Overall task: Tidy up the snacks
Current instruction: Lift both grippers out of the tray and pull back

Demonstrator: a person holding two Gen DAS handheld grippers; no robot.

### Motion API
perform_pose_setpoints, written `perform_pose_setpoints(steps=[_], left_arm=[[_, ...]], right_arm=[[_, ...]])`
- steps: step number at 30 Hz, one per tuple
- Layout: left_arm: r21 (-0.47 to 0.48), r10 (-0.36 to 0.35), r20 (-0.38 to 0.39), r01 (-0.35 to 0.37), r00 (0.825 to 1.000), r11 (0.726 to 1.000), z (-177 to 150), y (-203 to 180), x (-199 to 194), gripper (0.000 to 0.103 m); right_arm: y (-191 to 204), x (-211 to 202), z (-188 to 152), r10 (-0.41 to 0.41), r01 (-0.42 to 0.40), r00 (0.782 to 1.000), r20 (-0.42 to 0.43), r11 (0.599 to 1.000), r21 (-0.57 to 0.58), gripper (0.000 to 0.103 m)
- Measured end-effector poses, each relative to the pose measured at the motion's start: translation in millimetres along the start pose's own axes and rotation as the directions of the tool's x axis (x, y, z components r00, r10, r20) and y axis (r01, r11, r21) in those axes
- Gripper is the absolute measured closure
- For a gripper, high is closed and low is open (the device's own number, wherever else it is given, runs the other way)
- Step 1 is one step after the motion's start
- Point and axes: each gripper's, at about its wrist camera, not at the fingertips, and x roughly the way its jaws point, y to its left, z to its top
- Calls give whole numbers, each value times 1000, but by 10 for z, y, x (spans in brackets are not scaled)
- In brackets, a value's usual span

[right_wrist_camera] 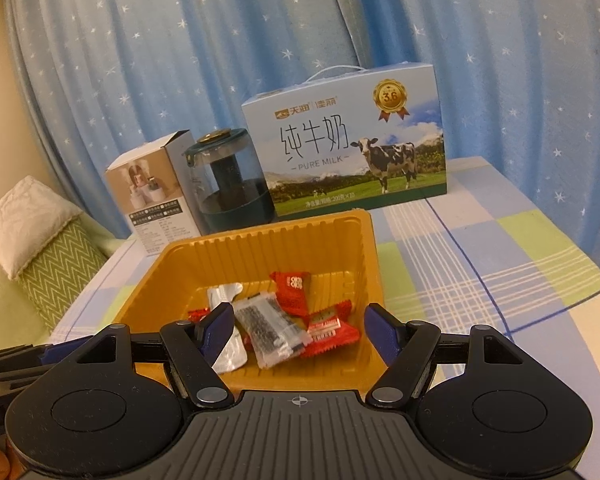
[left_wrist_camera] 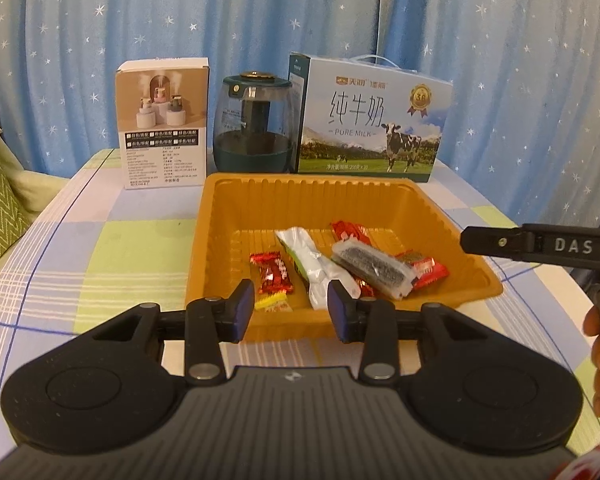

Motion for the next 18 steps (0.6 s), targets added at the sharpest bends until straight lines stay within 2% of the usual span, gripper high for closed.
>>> perform_pose_setpoints(steps=[9,18], left_arm=[[-3,17,-4,-17,1000,1000,-187,39,-270,64],[-3,10,-18,-10,1000,1000,-413,-8,-560,54]], right_arm=[[14,-255,-197,-10,10,1000,-13,999,-35,31],[-27,-461,-385,-24,22,999,-41,999,-43,31]])
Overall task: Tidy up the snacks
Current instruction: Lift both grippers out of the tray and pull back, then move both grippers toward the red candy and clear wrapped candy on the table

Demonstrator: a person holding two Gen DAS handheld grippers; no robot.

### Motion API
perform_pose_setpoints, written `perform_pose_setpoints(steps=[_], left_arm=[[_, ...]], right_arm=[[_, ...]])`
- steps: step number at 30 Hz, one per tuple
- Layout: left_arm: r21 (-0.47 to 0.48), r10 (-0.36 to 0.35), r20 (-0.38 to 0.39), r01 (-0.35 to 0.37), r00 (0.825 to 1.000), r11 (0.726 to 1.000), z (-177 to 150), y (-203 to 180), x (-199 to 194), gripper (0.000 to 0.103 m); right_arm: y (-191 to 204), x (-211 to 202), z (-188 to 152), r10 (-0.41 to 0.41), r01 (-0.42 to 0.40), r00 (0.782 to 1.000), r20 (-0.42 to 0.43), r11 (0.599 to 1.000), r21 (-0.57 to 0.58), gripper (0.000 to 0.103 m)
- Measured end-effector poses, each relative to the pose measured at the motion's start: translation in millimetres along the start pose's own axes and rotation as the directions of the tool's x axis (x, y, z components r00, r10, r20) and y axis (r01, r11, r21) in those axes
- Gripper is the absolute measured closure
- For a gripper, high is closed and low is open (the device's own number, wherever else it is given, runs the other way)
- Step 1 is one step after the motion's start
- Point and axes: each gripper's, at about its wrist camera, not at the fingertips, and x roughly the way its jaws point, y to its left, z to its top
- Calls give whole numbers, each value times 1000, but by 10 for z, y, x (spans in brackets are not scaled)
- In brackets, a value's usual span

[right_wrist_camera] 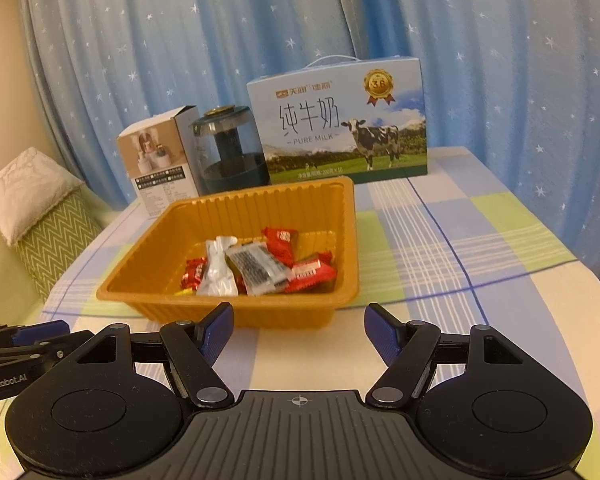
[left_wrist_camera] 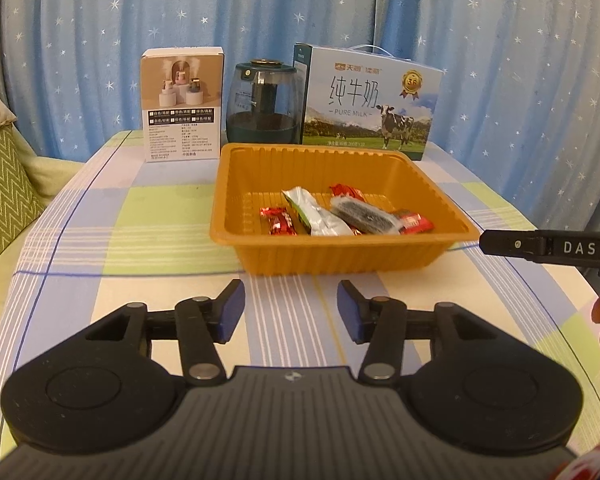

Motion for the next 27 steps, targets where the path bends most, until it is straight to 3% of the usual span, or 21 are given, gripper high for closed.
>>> perform_pose_setpoints(steps=[11,27], left_arm=[[-23,17,-21,-17,1000,1000,-399,-12,-373,37],[-42,38,-82,-41,996,998,-898,71,-667,35]], right_arm=[[82,-271,-429,16,-18,998,-68,999,-34,31],[509,-406,-1132,113,-140,977,-182,980,-145,31]])
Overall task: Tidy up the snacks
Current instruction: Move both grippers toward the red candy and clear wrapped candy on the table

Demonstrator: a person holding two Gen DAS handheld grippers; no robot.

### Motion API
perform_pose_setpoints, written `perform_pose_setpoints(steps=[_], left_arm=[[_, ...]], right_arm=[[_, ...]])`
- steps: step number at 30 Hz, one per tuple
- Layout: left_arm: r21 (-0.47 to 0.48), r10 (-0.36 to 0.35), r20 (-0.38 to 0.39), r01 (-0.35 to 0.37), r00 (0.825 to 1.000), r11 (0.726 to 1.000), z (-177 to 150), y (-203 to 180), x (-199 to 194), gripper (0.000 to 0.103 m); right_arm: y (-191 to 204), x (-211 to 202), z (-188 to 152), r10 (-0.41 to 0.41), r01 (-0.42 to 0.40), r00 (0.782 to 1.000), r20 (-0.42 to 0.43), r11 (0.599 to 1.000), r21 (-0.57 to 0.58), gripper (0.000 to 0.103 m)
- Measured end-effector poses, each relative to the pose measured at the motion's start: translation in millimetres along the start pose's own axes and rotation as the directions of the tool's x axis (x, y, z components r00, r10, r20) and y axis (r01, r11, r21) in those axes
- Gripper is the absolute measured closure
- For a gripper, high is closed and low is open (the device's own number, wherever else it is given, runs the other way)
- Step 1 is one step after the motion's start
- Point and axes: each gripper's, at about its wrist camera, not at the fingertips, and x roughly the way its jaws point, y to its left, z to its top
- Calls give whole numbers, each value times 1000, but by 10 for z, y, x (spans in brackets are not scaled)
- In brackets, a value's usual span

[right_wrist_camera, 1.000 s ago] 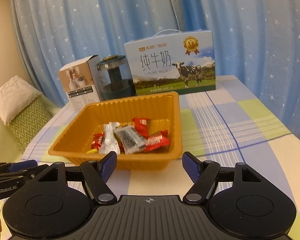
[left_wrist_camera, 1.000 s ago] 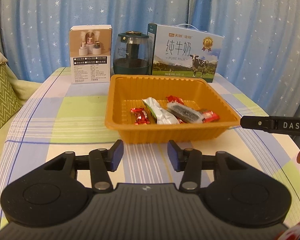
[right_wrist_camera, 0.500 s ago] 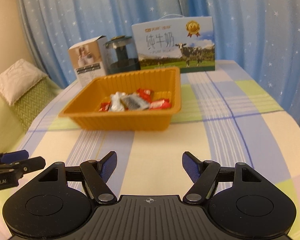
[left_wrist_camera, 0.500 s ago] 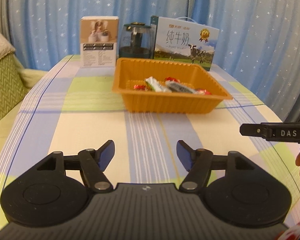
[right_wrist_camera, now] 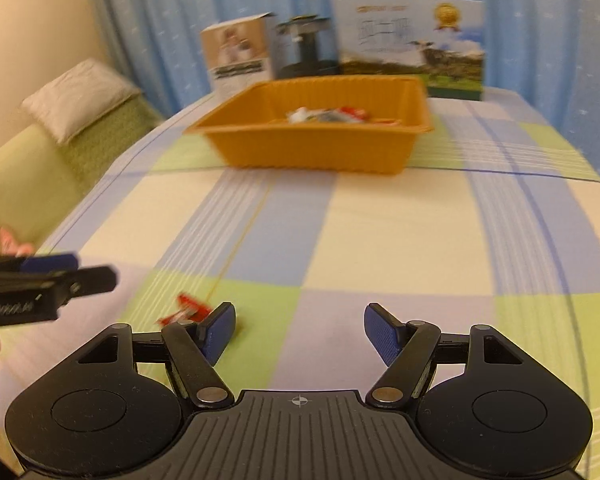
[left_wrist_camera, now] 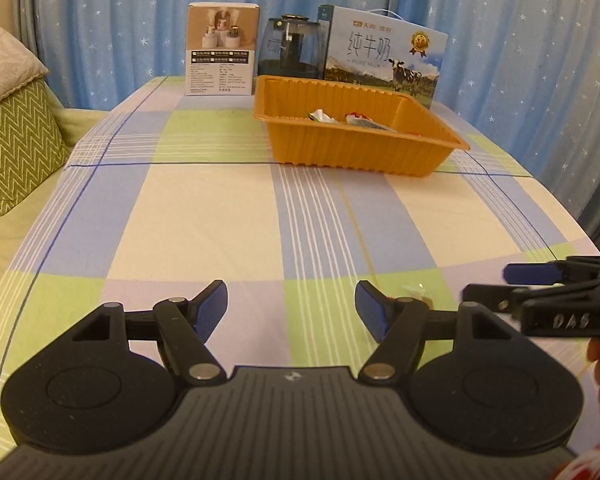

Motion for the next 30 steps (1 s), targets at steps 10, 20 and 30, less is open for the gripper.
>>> perform_pose_setpoints(steps=[10,20,30], left_arm=[[0,-6,3,6,1000,1000,2,-1,5,33],[-11,-5,-5,5,1000,1000,6,17,32,32],[-1,-21,-8,21,1000,1000,8,-29,43,32]], right_arm=[[257,175,-104,31,-33,999,-26,995,-89,31],[412,422,-107,11,-15,1000,-30,991,-134,32],[285,384,-72,-31,30,999,-17,995,-94,57]])
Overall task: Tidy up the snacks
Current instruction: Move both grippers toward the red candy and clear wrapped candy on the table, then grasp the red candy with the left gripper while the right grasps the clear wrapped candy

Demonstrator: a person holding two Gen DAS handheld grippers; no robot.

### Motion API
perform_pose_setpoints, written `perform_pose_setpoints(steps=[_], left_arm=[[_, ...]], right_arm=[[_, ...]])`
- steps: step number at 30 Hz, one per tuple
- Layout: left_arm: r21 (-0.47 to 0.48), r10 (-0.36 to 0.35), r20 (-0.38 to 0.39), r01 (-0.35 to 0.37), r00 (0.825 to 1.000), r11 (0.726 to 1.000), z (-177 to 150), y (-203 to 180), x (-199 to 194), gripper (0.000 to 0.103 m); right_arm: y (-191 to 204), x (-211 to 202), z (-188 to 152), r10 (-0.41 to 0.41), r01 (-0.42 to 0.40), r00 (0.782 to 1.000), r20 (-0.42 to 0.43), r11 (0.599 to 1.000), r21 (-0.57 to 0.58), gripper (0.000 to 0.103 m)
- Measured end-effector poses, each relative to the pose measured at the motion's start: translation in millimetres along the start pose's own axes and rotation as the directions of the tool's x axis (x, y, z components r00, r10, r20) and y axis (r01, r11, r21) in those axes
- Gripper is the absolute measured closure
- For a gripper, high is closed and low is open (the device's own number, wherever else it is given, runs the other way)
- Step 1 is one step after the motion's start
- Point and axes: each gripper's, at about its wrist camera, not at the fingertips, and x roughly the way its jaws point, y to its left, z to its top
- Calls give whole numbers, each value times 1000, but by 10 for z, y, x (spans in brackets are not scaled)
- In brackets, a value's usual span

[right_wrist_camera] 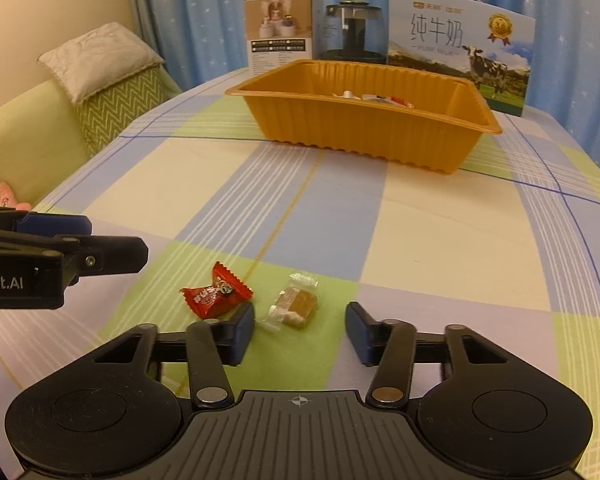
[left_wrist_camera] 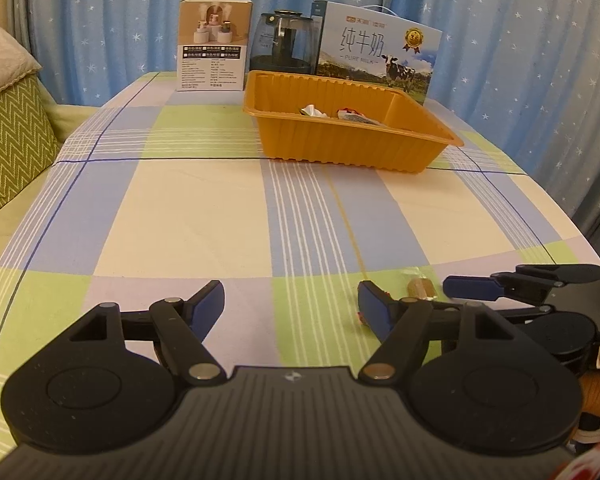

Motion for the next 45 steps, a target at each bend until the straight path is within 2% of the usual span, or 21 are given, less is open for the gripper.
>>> perform_pose_setpoints(steps=[7,12,13,14,22,28,34,41,45], left_arm=[[1,1,-6,-1,1000,1000,-9,3,17,32],[7,-5,-10,5,1000,1000,-8,-23,40,32],[10,-7,-11,7,1000,1000,-12,-32,42,32],[13,-10,-12,10,1000,1000,-16,-41,44,32],[59,-45,-11,45,999,997,-19,-144,49,32],[164,-92,-38,97,995,982,-66,-397,130,34],[207,-103,-59,113,993,972,-93,-529,269,46],[184,-97,-74,109,993,977,-57,-564,416,62],[173,-79,-87,93,993,981,-85,-558,476,65]], right_arm=[[-23,32,56,33,-33,999,4,998,47,59],[25,70,78,20,-20,1000,8,1000,14,60],[26,75,78,13,-13,1000,9,1000,10,68],[26,76,80,-2,2,1000,10,1000,3,82],[-79,-29,60,-39,39,999,18,999,19,82],[-242,-140,93,-74,71,997,26,993,94,82],[-323,-164,95,-84,80,996,20,988,130,82],[-339,-159,99,-81,77,996,22,987,142,82],[-351,-154,93,-81,77,996,20,986,147,82]])
